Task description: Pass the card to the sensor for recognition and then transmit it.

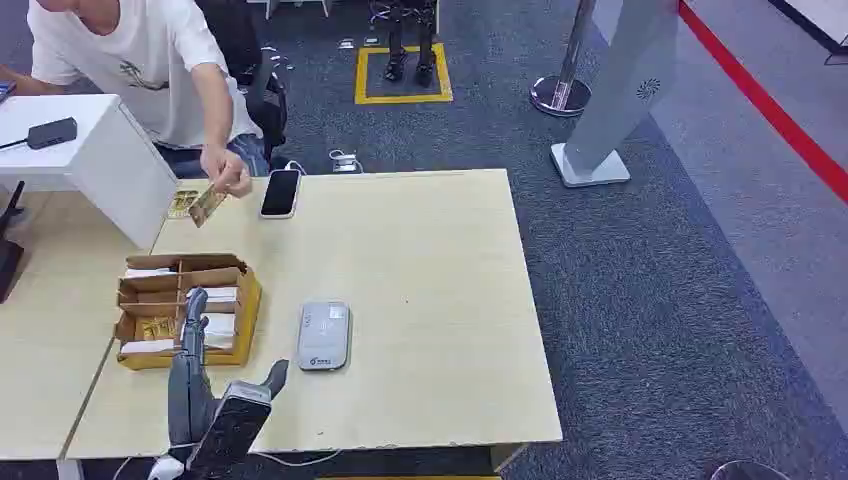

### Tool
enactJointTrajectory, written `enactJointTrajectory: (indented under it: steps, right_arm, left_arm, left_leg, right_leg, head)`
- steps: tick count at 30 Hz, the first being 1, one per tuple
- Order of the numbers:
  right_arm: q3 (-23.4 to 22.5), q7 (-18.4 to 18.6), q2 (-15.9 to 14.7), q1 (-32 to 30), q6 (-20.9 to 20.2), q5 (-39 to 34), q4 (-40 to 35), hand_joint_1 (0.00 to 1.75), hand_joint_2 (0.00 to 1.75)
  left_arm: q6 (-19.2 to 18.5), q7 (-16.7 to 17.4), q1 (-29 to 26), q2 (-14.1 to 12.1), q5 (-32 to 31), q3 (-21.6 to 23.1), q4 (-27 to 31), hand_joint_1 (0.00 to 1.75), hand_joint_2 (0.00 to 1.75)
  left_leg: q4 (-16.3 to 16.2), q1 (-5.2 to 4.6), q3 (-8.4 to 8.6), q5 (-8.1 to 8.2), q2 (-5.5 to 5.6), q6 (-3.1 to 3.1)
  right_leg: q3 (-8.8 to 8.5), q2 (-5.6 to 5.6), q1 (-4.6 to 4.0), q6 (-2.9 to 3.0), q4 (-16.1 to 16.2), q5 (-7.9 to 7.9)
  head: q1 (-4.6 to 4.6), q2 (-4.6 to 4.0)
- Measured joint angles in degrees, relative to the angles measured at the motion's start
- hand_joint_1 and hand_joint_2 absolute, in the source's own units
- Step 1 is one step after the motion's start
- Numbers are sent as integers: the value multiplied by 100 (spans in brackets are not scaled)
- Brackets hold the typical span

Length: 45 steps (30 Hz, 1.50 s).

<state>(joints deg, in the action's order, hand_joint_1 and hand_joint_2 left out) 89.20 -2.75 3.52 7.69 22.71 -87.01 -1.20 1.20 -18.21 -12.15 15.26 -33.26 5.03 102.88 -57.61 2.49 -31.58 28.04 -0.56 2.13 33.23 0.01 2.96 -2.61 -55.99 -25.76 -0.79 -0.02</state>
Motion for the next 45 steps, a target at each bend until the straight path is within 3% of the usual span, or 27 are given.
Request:
enactJointTrajectory:
  steps: [3,5,8,12,16,19,25,37,45]
  right_arm:
    - [0,-4,0,1,-18,0,0,0,0]
    - [0,-4,-2,1,-52,0,0,0,0]
    - [0,6,-2,8,-61,2,0,0,0]
    - [0,24,-11,24,-70,44,0,0,0]
    - [0,59,-20,34,-85,68,0,0,0]
    - [0,77,-20,37,-98,195,0,0,0]
    - [2,83,-20,52,-107,341,-2,0,0]
    - [2,114,-20,74,-149,477,-4,0,0]
    - [2,177,-22,84,-162,610,-9,0,0]
  left_arm:
    - [64,108,3,-2,-266,2,11,0,175]
    - [313,455,51,-22,-1134,4,22,0,175]
    - [478,831,181,-61,-1960,9,24,0,175]
    - [568,1693,551,-343,-3553,-43,22,0,175]
    - [533,1939,899,-597,-4057,-140,-9,0,175]
    - [466,2245,1136,-815,-4822,-140,-70,0,175]
    - [181,2549,1583,-1189,-5502,-129,-267,0,175]
    - [-70,2835,2115,-1628,-5528,96,-621,0,175]
    - [-450,2948,2660,-1818,-5528,572,-1064,0,175]
  left_leg:
    - [0,0,1,0,0,0]
    - [0,0,1,0,0,0]
    - [0,0,1,0,0,0]
    - [0,1,1,-3,1,1]
    - [0,1,1,-7,2,1]
    - [0,1,0,-7,2,1]
    - [-1,0,1,-7,4,1]
    - [-2,0,2,-8,2,2]
    - [-2,0,3,-9,1,3]
  right_leg:
    - [0,0,0,0,0,0]
    - [0,0,0,0,0,0]
    - [0,0,0,0,0,0]
    - [0,-1,0,0,-1,1]
    - [-1,-1,0,0,-1,1]
    - [0,-1,0,0,-1,1]
    - [3,-1,0,0,-1,1]
    - [4,5,0,0,-1,2]
    - [3,5,0,0,-1,3]
  head:
    - [2,-2]
    - [2,-2]
    - [0,-2]
    - [0,-2]
    - [0,-2]
    - [2,-2]
    - [2,-2]
    - [2,-2]
    - [0,0]
